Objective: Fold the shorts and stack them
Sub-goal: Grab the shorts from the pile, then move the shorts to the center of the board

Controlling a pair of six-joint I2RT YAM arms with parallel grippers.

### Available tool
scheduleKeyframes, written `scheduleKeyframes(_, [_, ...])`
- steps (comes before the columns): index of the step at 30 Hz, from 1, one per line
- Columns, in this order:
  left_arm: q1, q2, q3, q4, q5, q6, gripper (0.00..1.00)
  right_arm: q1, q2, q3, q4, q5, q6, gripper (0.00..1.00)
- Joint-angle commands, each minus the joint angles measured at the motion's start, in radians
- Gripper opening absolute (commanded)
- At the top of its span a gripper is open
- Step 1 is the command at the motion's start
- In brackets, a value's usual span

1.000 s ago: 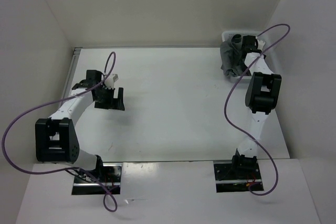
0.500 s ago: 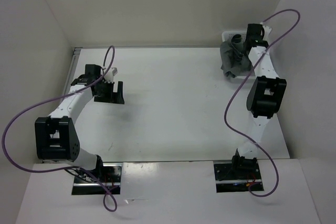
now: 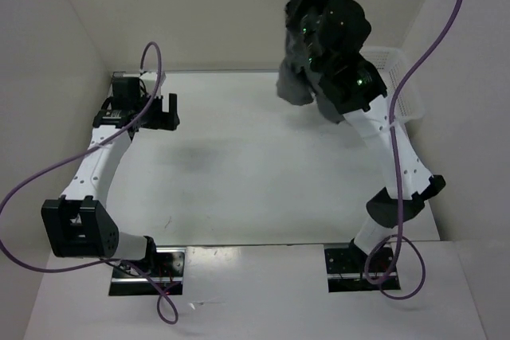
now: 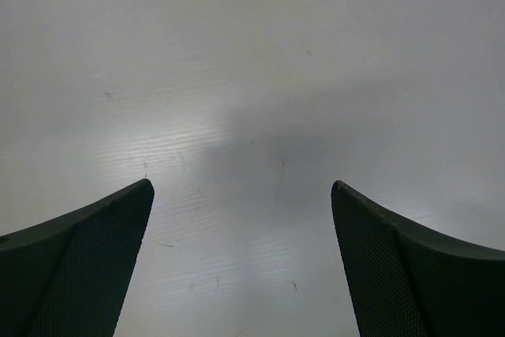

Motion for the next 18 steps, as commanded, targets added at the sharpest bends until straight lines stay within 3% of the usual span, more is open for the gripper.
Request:
scheduleKeyframes(1, [0.035, -0.057, 0.068, 0.054, -0.042, 0.004, 1.0, 0.136, -0.02, -0.016, 0.136, 0.054, -0.026, 0.0])
scheduleKeyframes(3, [0.055, -0.068, 0.068, 0.065, -0.051, 0.004, 1.0, 0.185, -0.008, -0.089, 0.124, 0.025, 0.034, 0.12])
scheduleKeyframes(4, [0.066, -0.082, 0.068, 0.065, -0.064, 0.004, 1.0, 0.229, 0.001, -0.132, 0.124, -0.007, 0.051, 0.33])
scheduleKeyframes(6, [0.104, -0.093, 0.068, 0.065, -0.073, 0.004, 1.0, 0.271, 0.001, -0.265, 0.124, -0.096, 0.079, 0.58])
scheduleKeyframes(7, [0.119, -0.105, 0.054, 0.065, -0.082, 0.004, 1.0, 0.318, 0.001, -0.31, 0.124, -0.177, 0.079, 0.75])
scheduleKeyframes(10, [0.152, -0.126, 0.013, 0.039, -0.082, 0.004, 1.0, 0.374, -0.037, -0.497, 0.144, -0.271, 0.079, 0.92])
scheduleKeyframes(15, [0.141, -0.135, -0.049, -0.015, -0.044, 0.004, 1.0, 0.352, -0.224, -0.764, 0.254, -0.277, 0.174, 0.92])
scheduleKeyframes(18, [0.094, -0.099, -0.049, -0.047, 0.016, 0.004, 1.0, 0.244, -0.321, -0.902, 0.255, -0.242, 0.323, 0.87])
